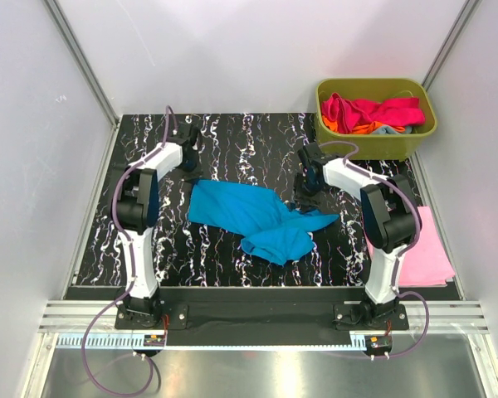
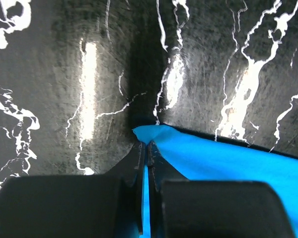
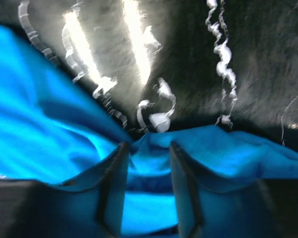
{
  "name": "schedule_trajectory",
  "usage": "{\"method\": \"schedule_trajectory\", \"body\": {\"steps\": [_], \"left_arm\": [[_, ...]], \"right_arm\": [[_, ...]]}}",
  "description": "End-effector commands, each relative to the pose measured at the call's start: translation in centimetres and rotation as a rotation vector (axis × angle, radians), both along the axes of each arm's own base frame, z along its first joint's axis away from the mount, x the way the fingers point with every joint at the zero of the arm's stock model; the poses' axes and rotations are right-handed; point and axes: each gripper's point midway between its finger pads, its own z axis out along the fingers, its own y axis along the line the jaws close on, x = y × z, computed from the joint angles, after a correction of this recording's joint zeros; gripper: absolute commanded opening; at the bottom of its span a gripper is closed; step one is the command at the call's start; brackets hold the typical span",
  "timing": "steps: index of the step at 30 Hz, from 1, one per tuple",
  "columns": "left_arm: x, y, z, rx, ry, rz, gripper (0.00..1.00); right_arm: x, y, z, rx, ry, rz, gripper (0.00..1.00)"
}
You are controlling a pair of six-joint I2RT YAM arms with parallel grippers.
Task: Fold and stack the t-shirts
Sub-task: Flatten the tshirt out
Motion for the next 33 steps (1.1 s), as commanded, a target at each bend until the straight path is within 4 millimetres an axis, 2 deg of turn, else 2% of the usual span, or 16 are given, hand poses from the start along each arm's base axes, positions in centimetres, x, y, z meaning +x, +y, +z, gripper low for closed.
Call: {"method": "schedule_trajectory", "body": {"steps": [1, 2, 5, 6, 7, 8, 9, 10, 12, 14, 15, 19, 21, 24, 27, 33], "left_arm": [[2.4, -0.3, 5.6, -0.043, -0.155, 0.009, 0.00], [2.4, -0.3, 6.7, -0.048, -0.176, 0.012, 0.00], [1.8, 0.3, 12.9, -0.063, -0.306, 0.047, 0.00], [1.5, 0.8, 14.5, -0.053, -0.341, 0.062, 0.00], [1.1, 1.4, 15.6, -0.046, -0.365, 0.079, 0.00], [0.3, 1.8, 19.1, -0.057, -0.443, 0.097, 0.00], [-0.2, 2.3, 20.5, -0.055, -0.474, 0.112, 0.00], [-0.8, 3.2, 21.8, -0.038, -0.509, 0.144, 0.00], [-2.7, 4.9, 26.0, -0.020, -0.613, 0.205, 0.00], [-4.2, 6.6, 28.4, -0.009, -0.678, 0.264, 0.00], [-6.0, 7.6, 31.3, -0.001, -0.756, 0.301, 0.00], [-11.0, 10.9, 36.0, 0.038, -0.908, 0.417, 0.00], [-13.7, 12.2, 37.5, 0.070, -0.954, 0.477, 0.00], [-16.1, 13.4, 36.8, 0.119, -0.922, 0.550, 0.00], [-17.5, 13.2, 36.4, 0.125, -0.923, 0.540, 0.00], [-17.7, 12.9, 35.4, 0.148, -0.902, 0.513, 0.00]], "right_arm": [[1.8, -0.3, -1.1, -0.049, -0.025, -0.011, 0.44], [2.4, -0.3, -1.2, -0.060, -0.036, -0.008, 0.28], [5.5, -0.5, 0.3, -0.093, -0.117, -0.030, 0.03], [7.3, 0.0, 2.1, -0.079, -0.167, -0.037, 0.00], [8.3, -0.4, 3.0, -0.102, -0.201, -0.053, 0.00], [9.2, -0.2, 4.2, -0.100, -0.233, -0.058, 0.00], [9.7, -0.2, 5.2, -0.105, -0.248, -0.058, 0.00], [11.4, 0.1, 8.2, -0.090, -0.323, -0.072, 0.00], [12.7, 0.3, 12.9, -0.063, -0.423, -0.090, 0.00], [13.1, 0.0, 16.1, -0.056, -0.490, -0.114, 0.00], [13.2, -0.1, 18.0, -0.043, -0.529, -0.124, 0.00], [12.3, -2.7, 26.2, -0.071, -0.724, -0.201, 0.00], [11.5, -3.7, 30.1, -0.060, -0.836, -0.228, 0.00], [9.4, -4.7, 34.2, -0.019, -0.941, -0.246, 0.00], [6.6, -5.0, 36.4, 0.045, -0.983, -0.236, 0.00], [2.2, -3.4, 35.9, 0.180, -0.956, -0.111, 0.00]]}}
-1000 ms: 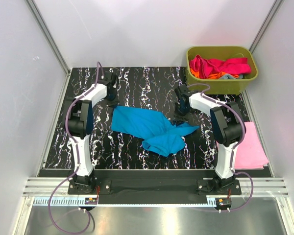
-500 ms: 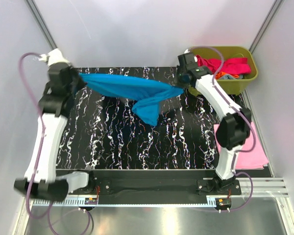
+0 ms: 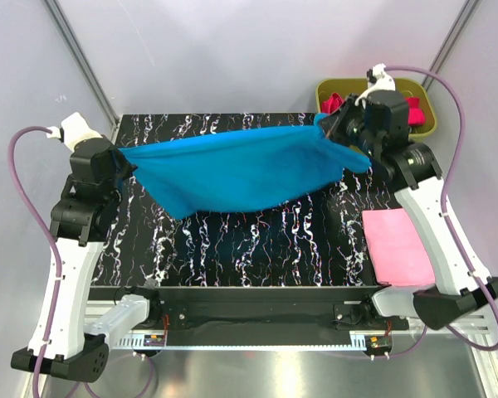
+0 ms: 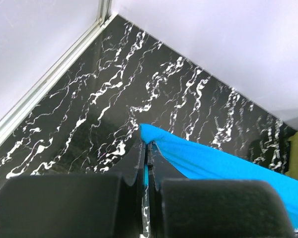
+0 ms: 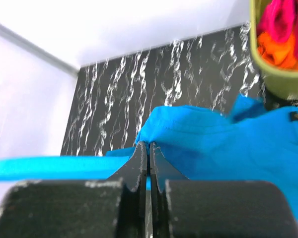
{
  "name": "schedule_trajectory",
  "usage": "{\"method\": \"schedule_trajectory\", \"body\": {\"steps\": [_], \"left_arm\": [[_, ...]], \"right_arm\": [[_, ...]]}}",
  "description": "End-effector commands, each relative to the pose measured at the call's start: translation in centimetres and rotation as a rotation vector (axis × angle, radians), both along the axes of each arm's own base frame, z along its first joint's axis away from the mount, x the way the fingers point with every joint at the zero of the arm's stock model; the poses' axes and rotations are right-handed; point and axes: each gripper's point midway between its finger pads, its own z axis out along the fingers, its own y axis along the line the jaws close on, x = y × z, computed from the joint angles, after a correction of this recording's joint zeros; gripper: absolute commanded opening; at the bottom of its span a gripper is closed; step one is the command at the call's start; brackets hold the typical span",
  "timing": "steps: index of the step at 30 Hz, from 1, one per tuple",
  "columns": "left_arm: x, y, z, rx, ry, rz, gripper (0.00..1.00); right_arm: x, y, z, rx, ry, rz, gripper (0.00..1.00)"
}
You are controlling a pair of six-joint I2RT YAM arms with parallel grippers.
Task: Fold and stack the t-shirts
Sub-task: Flatten the tshirt out
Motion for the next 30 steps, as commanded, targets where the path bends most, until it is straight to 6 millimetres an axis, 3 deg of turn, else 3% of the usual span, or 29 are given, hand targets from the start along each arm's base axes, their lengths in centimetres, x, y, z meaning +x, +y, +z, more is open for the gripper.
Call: {"method": "schedule_trajectory", "body": {"steps": [1, 2, 5, 7, 8, 10, 11, 12, 14, 15, 16, 17, 18, 19, 20, 22, 23, 25, 26, 27, 28, 29, 30], "left_arm": [[-0.4, 2.5, 0.1, 0.088, 0.011, 0.119, 0.00], [0.3, 2.3, -0.1, 0.097, 0.018, 0.108, 0.00], [2.0, 1.5, 0.3, 0.109, 0.025, 0.066, 0.00], [3.0, 1.1, 1.8, 0.103, -0.010, 0.047, 0.00], [3.6, 0.9, 2.7, 0.100, -0.037, 0.044, 0.00], [5.5, 0.4, 4.7, 0.102, -0.080, 0.028, 0.00], [5.8, 0.4, 7.1, 0.097, -0.130, 0.027, 0.00], [7.3, 0.1, 7.1, 0.104, -0.123, 0.022, 0.00], [8.7, 0.1, 9.2, 0.124, -0.167, 0.020, 0.00], [8.7, 0.4, 12.4, 0.121, -0.237, 0.026, 0.00], [10.5, 0.3, 12.4, 0.138, -0.223, 0.024, 0.00], [11.1, 0.5, 13.6, 0.140, -0.249, 0.022, 0.00], [10.7, 0.8, 17.0, 0.133, -0.330, 0.012, 0.00], [12.0, 0.7, 17.5, 0.137, -0.337, 0.007, 0.00], [11.2, 0.8, 20.4, 0.133, -0.411, 0.005, 0.00], [11.3, 1.2, 21.9, 0.132, -0.458, 0.004, 0.00], [11.1, 1.3, 22.5, 0.128, -0.475, -0.002, 0.00], [10.9, 1.4, 22.6, 0.132, -0.480, -0.018, 0.00], [10.0, 1.5, 22.8, 0.139, -0.485, -0.018, 0.00], [10.8, 1.8, 20.4, 0.144, -0.424, -0.011, 0.00], [10.6, 2.0, 19.4, 0.143, -0.401, 0.000, 0.00], [10.6, 2.3, 17.7, 0.143, -0.364, 0.013, 0.00], [8.9, 2.9, 17.4, 0.143, -0.368, 0.048, 0.00]], "right_arm": [[-0.5, -0.1, -2.6, -0.027, 0.045, 0.028, 0.00], [-0.7, -0.2, -4.0, -0.034, 0.075, 0.029, 0.00], [-0.6, -1.2, -4.9, -0.073, 0.078, -0.013, 0.00], [0.9, -1.9, -4.5, -0.100, 0.043, -0.068, 0.00], [2.1, -2.1, -2.9, -0.097, -0.018, -0.097, 0.00], [4.6, -2.9, -2.3, -0.119, -0.064, -0.175, 0.00], [5.7, -3.0, 0.4, -0.104, -0.140, -0.201, 0.00], [7.5, -2.8, -0.1, -0.120, -0.134, -0.223, 0.00], [9.5, -2.8, 1.7, -0.127, -0.176, -0.239, 0.00], [11.1, -2.4, 3.6, -0.115, -0.215, -0.243, 0.00], [11.7, -2.2, 4.7, -0.110, -0.239, -0.243, 0.00], [11.8, -2.4, 8.4, -0.093, -0.317, -0.249, 0.00], [13.1, -1.8, 8.3, -0.101, -0.321, -0.246, 0.00], [13.3, -1.8, 9.5, -0.106, -0.348, -0.245, 0.00], [12.5, -2.1, 13.0, -0.077, -0.414, -0.252, 0.00], [13.0, -1.7, 14.0, -0.086, -0.439, -0.237, 0.00], [12.2, -2.0, 15.8, -0.074, -0.472, -0.240, 0.00], [11.4, -1.9, 16.6, -0.053, -0.485, -0.222, 0.00], [11.5, -1.7, 15.4, -0.059, -0.452, -0.214, 0.00], [10.0, -1.8, 16.1, -0.046, -0.458, -0.196, 0.00], [9.6, -1.6, 15.4, -0.044, -0.437, -0.179, 0.00], [10.0, -1.0, 11.8, -0.050, -0.344, -0.158, 0.00], [7.9, -1.1, 12.3, -0.024, -0.344, -0.126, 0.00]]}}
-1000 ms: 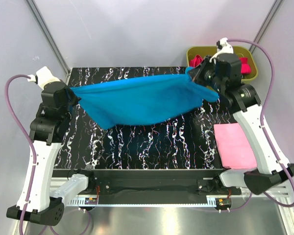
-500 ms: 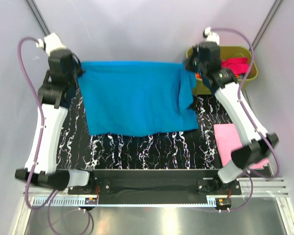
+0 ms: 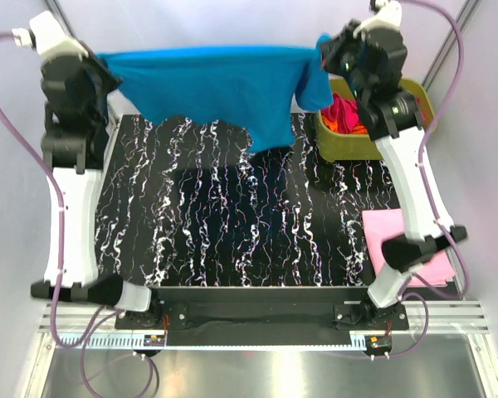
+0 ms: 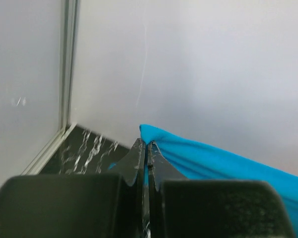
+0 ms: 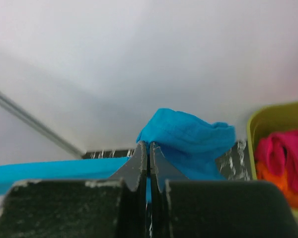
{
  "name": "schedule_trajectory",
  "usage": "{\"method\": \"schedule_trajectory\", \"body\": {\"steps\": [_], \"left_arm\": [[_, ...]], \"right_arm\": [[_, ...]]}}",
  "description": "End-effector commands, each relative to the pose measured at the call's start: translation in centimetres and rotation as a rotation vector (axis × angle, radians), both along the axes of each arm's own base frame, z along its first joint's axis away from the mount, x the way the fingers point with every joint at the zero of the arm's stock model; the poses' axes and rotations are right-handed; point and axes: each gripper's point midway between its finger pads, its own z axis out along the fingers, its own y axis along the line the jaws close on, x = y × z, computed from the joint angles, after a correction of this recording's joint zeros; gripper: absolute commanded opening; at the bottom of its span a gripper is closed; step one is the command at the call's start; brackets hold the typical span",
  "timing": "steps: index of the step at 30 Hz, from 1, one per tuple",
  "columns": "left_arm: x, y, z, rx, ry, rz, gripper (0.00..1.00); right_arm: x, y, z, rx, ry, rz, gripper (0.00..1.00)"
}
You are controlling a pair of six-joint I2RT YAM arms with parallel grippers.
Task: Fold and stack the t-shirts
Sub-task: Flatten the tshirt out
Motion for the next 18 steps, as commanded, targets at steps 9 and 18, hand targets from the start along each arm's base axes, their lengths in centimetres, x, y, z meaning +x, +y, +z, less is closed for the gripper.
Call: {"method": "schedule_trajectory", "body": {"steps": [9, 18], "left_arm": [[-8.2, 6.9, -29.9, -0.110, 0.462, 0.370, 0.15], [-12.4, 10.6, -37.9, -0.351, 0.689, 0.567, 0.84]], "right_arm": [[-15.0, 6.9, -26.9, 0.112, 0.709, 0.310, 0.00], [-25.1, 10.9, -38.7, 0.077, 1.067, 0.585, 0.53]]}}
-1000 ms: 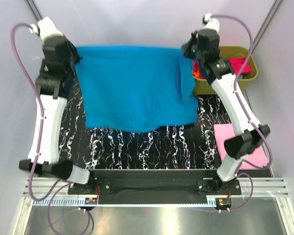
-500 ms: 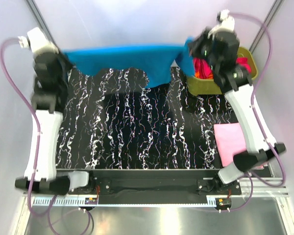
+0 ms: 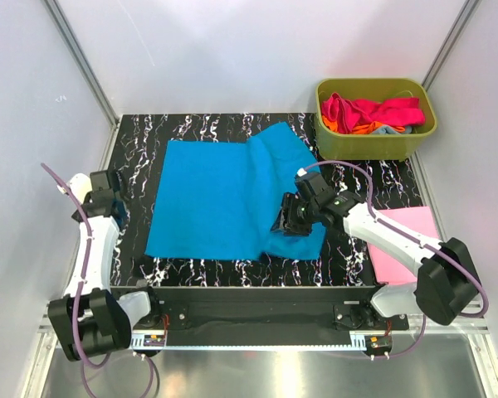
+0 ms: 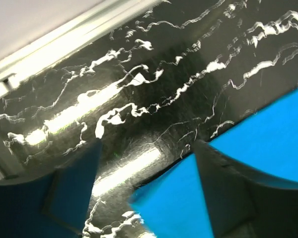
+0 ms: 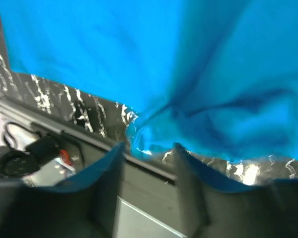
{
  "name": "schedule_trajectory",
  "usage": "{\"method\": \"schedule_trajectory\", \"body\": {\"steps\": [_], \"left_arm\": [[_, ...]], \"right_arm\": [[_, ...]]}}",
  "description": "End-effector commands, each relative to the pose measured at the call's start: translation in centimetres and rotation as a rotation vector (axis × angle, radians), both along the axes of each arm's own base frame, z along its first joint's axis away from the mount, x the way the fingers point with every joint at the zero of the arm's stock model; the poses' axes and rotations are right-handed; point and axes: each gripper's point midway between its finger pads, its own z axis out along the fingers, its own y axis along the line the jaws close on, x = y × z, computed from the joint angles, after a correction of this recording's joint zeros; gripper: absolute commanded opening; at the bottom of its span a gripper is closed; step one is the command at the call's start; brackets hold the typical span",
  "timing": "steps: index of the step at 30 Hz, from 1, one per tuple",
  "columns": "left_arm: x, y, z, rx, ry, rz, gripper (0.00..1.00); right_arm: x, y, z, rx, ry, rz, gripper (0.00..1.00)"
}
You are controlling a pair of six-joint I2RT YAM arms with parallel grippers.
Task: Fold and stack the t-shirts
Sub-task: Flatten the tshirt out
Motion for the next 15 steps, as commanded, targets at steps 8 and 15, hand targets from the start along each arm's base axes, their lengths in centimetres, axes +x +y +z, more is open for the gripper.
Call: {"method": "schedule_trajectory", "body": {"steps": [8, 15], "left_arm": [[6.2, -4.5, 2.7, -0.251, -0.159, -0.191, 0.85], [7.4, -18.5, -2.4, -0.566, -0.101, -0.707, 0.71]], "right_arm": [[2.9, -5.3, 2.8, 0.044, -0.101, -0.151, 0.68], [4.8, -9.5, -0.2, -0.106, -0.046, -0.256, 0.65]]}}
